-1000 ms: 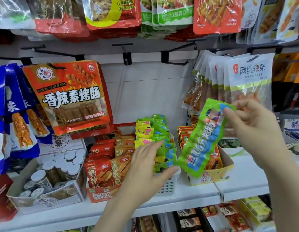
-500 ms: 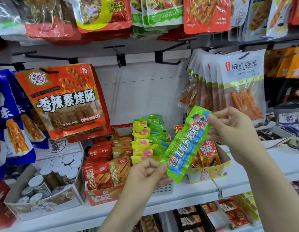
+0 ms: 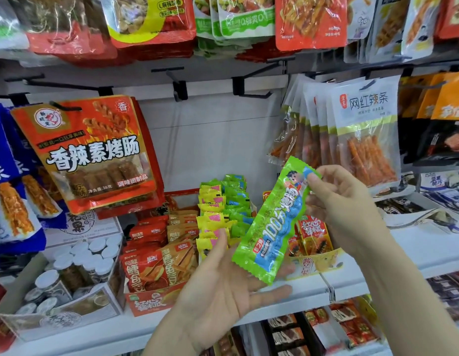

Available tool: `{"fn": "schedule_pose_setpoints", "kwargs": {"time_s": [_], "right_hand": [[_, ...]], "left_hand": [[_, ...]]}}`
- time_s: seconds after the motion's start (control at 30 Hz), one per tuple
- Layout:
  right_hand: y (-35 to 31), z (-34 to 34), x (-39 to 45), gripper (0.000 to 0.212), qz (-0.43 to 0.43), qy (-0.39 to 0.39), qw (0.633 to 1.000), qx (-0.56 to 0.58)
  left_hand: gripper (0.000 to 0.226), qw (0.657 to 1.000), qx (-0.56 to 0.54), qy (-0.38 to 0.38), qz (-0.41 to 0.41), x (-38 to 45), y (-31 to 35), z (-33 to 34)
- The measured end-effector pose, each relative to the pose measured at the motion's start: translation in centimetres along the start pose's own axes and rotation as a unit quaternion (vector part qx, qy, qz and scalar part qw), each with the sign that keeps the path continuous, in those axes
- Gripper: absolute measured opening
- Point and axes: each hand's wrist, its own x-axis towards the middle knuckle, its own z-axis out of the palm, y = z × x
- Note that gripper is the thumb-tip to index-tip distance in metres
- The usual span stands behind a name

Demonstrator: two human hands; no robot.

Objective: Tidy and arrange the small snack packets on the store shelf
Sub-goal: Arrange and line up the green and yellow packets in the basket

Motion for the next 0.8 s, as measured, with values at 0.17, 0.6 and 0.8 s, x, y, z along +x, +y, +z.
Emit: {"fn": "schedule_pose_setpoints", "kwargs": {"time_s": [0.17,0.6,0.8], "right_hand": [[0.6,0.9,-0.3,0.003,0.009,-0.017,0.998,0.051],[0.7,0.1,-0.1,0.027,0.052,-0.058,0.997,-0.011],[0.9,0.2,-0.1,0.024,0.037,-0.031,0.999,0.002]], "left_hand": [[0.067,0.991,-0.122,-0.047,0.005,0.0,-0.3,0.2],[0.043,0.879,0.340,0.193,0.272,0.6,-1.1,-0.3],[0.043,0.874,0.347,0.177,0.292,0.2,-0.6,-0.1]]}}
